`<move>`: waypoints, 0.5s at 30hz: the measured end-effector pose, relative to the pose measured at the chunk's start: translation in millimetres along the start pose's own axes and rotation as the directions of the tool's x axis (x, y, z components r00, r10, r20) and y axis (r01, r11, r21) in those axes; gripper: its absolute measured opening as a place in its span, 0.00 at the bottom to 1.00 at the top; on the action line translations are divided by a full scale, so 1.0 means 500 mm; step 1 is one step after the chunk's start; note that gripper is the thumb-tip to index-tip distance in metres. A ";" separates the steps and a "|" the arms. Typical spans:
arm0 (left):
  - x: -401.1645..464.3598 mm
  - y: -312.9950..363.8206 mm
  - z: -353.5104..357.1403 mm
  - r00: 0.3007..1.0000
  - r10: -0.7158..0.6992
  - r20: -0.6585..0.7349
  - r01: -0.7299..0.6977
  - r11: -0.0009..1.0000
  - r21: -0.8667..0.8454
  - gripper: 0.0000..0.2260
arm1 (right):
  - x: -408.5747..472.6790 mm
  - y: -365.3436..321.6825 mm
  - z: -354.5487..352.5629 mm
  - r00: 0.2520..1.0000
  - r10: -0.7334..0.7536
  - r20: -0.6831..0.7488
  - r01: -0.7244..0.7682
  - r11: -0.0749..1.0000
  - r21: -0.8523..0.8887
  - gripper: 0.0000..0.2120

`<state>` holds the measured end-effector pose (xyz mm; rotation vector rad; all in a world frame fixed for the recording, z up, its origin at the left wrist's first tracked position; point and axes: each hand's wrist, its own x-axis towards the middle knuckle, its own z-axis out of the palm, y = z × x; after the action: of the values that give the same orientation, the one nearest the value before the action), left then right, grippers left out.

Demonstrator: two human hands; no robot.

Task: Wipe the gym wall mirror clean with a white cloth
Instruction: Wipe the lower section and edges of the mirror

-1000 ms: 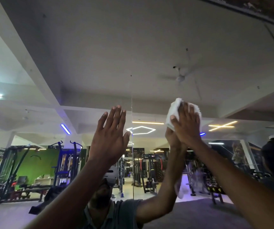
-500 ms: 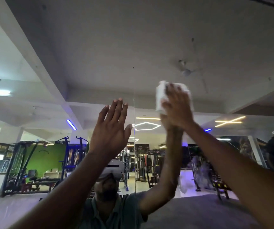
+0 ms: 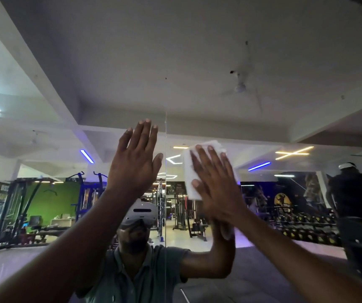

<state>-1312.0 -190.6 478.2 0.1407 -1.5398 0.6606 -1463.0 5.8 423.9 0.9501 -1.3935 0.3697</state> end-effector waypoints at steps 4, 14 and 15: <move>-0.001 0.001 -0.002 1.000 0.007 0.029 -0.007 1.000 0.007 0.32 | 0.047 0.168 -0.020 0.951 0.308 -0.011 -0.307 0.948 -0.080 0.32; -0.013 -0.022 -0.021 0.993 0.066 0.100 -0.060 0.997 -0.054 0.33 | 0.087 -0.081 -0.006 0.962 0.273 -0.030 -0.274 0.956 -0.106 0.34; -0.021 -0.032 -0.028 0.992 0.091 0.092 -0.086 0.995 -0.058 0.32 | 0.046 -0.138 0.003 0.986 0.169 0.003 -0.168 0.983 -0.068 0.32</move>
<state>-1291.0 -200.0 472.2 0.0637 -1.6606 0.6902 -1409.8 -43.5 421.4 0.7820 -1.4896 0.4430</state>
